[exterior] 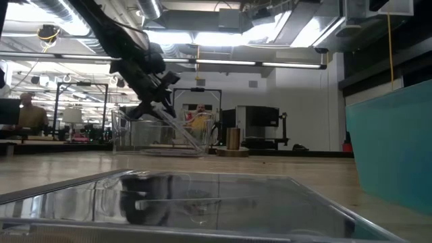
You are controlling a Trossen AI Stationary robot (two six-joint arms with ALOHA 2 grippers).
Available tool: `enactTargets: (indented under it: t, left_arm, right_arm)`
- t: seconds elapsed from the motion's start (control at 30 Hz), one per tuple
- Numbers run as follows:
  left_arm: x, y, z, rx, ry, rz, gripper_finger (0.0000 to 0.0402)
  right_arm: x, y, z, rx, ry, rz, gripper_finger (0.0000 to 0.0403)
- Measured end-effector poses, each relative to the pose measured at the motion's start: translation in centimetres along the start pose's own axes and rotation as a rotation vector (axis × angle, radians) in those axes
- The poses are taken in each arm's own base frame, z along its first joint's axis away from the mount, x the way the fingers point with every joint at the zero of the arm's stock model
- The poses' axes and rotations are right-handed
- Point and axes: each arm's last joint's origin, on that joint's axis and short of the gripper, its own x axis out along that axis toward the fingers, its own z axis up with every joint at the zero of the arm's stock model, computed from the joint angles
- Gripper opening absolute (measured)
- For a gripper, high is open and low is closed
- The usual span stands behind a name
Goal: Pick & place jewel cases by type
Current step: Put the left black cd case into the transparent bin, then put the black cd case into the transparent bin
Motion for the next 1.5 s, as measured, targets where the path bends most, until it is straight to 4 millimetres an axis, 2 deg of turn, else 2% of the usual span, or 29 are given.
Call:
enactTargets:
  t: [0.3, 0.63, 0.8, 0.97, 1.13, 1.3, 1.5]
  left_arm:
    - [-1.0, 0.5, -1.0, -0.001, 0.058, 0.098, 0.0164]
    - [-4.3, -0.4, -1.7, 0.041, -0.049, 0.195, 0.0167]
    - [-6.7, -2.0, -2.8, 0.076, -0.106, 0.151, 0.0164]
    - [-8.6, -5.2, -5.5, 0.241, -0.128, 0.048, 0.0161]
    - [-9.3, -8.4, -9.4, 0.436, -0.084, -0.057, 0.0138]
    - [-8.8, -10.8, -13.4, 0.632, -0.010, -0.108, 0.0089]
    - [-7.6, -12.4, -17.6, 0.954, 0.086, -0.140, 0.0010]
  right_arm:
    - [0.0, 0.0, -0.4, -0.008, 0.038, -0.002, 0.0012]
    - [0.0, 0.0, -0.4, -0.008, 0.043, -0.002, 0.0012]
    - [0.0, 0.0, -0.4, -0.010, 0.043, -0.002, 0.0012]
    - [0.0, 0.0, -0.4, -0.009, 0.043, -0.002, 0.0012]
    - [0.0, -0.1, -0.4, -0.002, 0.043, -0.015, 0.0012]
    - [0.0, -0.1, -0.4, 0.012, 0.041, -0.044, 0.0012]
    - [0.0, -0.2, -0.7, 0.022, 0.072, -0.066, 0.0012]
